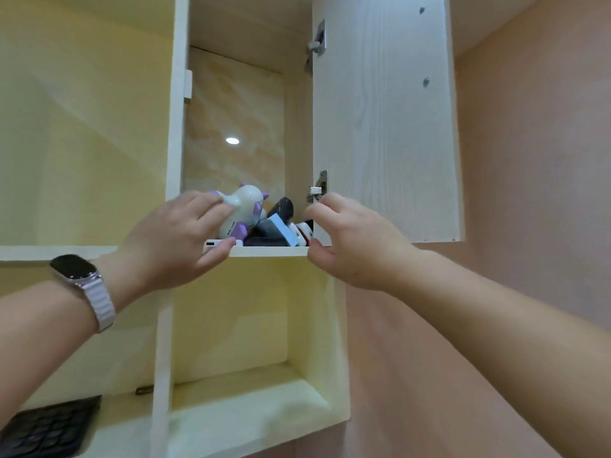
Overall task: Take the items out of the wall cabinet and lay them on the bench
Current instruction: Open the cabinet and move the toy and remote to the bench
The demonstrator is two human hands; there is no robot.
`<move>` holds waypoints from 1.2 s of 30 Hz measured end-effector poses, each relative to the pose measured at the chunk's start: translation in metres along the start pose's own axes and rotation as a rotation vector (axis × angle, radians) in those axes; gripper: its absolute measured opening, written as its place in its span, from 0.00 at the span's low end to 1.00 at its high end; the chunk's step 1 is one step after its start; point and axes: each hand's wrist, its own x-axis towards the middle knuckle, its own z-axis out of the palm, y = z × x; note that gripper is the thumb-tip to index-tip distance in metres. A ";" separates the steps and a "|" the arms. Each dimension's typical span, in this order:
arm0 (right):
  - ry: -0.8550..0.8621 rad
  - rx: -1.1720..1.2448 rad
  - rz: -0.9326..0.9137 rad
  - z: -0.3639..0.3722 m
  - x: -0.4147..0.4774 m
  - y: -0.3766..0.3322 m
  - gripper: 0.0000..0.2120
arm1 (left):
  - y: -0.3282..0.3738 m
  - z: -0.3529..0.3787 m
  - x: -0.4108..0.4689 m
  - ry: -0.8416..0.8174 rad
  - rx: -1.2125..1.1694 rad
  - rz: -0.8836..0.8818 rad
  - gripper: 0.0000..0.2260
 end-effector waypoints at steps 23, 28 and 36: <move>-0.169 0.290 0.510 0.095 0.125 0.008 0.13 | -0.025 0.074 0.124 -0.677 -0.027 -0.369 0.24; -0.065 0.309 0.483 0.093 0.116 0.011 0.11 | -0.026 0.078 0.118 -0.584 0.138 -0.356 0.24; 0.164 0.276 0.377 0.082 0.094 0.006 0.09 | -0.013 0.063 0.101 -0.347 0.162 -0.338 0.20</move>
